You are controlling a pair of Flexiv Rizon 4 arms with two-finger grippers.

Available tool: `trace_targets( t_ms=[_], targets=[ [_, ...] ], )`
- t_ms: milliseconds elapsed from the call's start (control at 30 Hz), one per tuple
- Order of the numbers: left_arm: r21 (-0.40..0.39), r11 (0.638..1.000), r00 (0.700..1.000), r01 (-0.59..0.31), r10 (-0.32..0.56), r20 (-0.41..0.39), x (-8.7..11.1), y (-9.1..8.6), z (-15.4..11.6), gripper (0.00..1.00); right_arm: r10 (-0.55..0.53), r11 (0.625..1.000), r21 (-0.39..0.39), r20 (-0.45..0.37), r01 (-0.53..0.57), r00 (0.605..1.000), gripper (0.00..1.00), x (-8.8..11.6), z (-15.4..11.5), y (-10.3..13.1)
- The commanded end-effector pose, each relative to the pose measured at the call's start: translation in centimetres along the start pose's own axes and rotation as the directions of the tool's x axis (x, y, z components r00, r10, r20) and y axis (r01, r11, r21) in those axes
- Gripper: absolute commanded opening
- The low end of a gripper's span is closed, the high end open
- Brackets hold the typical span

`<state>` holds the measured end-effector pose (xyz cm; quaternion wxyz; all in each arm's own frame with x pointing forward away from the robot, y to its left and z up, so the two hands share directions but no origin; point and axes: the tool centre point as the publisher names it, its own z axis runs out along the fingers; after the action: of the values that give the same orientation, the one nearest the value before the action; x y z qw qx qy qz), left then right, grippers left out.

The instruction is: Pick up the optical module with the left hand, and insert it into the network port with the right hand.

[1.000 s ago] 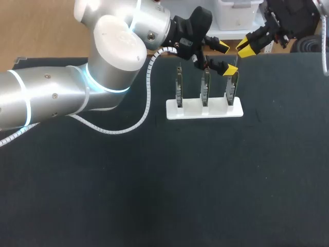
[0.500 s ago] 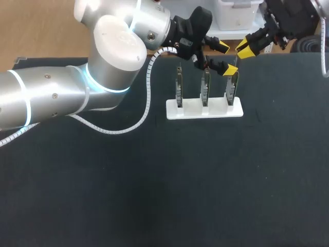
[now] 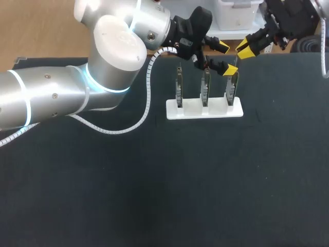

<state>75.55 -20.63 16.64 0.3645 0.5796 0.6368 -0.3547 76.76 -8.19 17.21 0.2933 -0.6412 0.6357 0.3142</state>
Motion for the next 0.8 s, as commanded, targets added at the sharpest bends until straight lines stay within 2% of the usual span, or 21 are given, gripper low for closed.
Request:
trace_targets(
  t_ms=[33,800],
  targets=[
    [-0.002,1.000,1.000,0.002,-0.002,-0.004,-0.07,0.04,0.10,1.00,0.001,1.000,-0.003,0.003,-0.001,1.000,0.00,0.21,0.30,-0.16],
    [-0.002,1.000,1.000,0.002,-0.002,-0.004,-0.07,0.04,0.10,1.00,-0.013,1.000,0.008,-0.006,0.014,1.000,0.00,-0.18,-0.18,-0.04]
  ],
)
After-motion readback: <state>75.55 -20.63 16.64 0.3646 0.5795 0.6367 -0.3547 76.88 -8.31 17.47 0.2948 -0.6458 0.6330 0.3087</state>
